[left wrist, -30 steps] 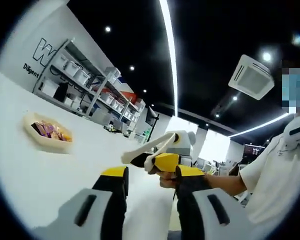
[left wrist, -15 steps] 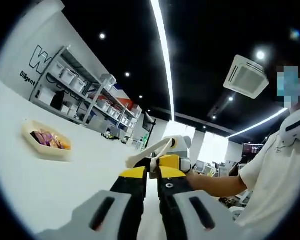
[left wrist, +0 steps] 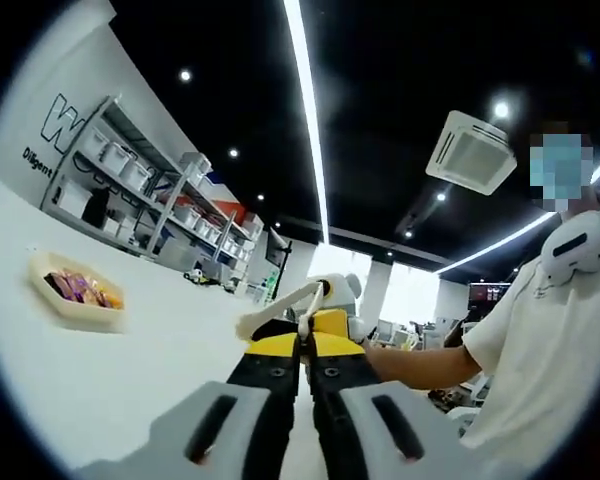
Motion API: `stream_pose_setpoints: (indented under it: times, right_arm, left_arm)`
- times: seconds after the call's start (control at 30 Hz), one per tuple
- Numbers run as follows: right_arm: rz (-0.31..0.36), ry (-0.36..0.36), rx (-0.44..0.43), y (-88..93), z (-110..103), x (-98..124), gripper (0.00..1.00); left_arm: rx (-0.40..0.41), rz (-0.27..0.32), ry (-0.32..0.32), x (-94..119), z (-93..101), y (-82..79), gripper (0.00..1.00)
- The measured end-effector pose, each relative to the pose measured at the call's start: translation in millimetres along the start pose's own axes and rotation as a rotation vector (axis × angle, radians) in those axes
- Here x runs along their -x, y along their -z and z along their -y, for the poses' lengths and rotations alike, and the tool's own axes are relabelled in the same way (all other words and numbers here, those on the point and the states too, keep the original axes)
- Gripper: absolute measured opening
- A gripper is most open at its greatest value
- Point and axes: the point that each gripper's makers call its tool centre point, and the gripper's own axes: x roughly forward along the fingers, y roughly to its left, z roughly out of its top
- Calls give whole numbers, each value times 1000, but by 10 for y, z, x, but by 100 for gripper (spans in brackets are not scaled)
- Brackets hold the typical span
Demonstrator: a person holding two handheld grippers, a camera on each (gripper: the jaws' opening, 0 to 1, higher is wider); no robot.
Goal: Place the target food into the container with the food tongs after gripping and lifting it, then release it inside without dropping or visibly crushing the food.
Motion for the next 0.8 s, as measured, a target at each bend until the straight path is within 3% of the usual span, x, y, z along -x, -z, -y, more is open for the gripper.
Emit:
stream_pose_setpoints:
  times: [0.43,0.8]
  right_arm:
    - [-15,8,-1,35,64,76,26]
    - [30,20,-21,-11,151,220,25]
  left_arm:
    - [2,4,-4,18,-33,-2,2]
    - [21,7,-4,70,-86,-4,2]
